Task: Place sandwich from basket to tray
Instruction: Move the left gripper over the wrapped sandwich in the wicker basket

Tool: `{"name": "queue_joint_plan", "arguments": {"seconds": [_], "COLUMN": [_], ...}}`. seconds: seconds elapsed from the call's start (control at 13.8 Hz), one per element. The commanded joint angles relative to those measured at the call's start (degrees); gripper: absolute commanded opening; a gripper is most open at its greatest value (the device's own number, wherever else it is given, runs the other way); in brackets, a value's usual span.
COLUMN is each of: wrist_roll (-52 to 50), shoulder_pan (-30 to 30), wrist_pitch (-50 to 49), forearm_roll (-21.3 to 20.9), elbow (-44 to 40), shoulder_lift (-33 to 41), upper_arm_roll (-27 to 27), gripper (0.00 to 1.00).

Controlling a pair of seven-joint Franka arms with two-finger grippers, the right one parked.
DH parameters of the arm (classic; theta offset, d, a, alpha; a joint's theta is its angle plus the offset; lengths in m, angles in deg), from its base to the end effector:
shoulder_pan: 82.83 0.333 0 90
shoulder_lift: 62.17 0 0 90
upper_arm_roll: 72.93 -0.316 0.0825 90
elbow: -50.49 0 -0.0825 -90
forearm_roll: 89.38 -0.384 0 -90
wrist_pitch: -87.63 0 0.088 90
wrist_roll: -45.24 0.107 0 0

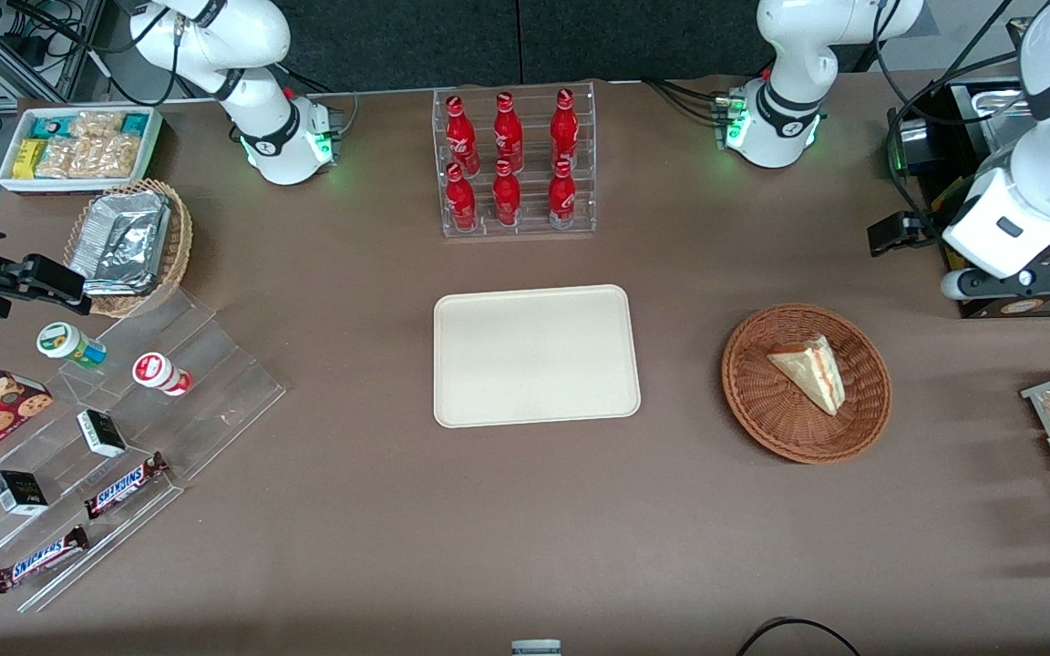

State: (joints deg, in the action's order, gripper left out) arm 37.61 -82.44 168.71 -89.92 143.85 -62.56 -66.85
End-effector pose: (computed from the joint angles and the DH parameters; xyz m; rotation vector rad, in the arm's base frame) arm 0.5331 -0.0518 0.5820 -3.0884 -0.0528 0.3390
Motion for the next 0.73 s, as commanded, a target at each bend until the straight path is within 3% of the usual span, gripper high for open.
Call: {"name": "queue_joint_plan", "arguments": {"seconds": [0.0,0.22,0.65], "wrist_roll": [1.2,1.2,-1.3], "shoulder_pan": [-0.1,-0.2,-0.1], "wrist_pitch": [-0.8,1.7,20.1], "forearm_roll": [0.1,0.1,0.0], "elbow": [0.0,0.8,15.6], "shoulder_lift": [0.7,0.4,0.4], "upper_arm_roll": [-0.5,-0.6,-0.9], "gripper": [1.00,1.00,1.00]}}
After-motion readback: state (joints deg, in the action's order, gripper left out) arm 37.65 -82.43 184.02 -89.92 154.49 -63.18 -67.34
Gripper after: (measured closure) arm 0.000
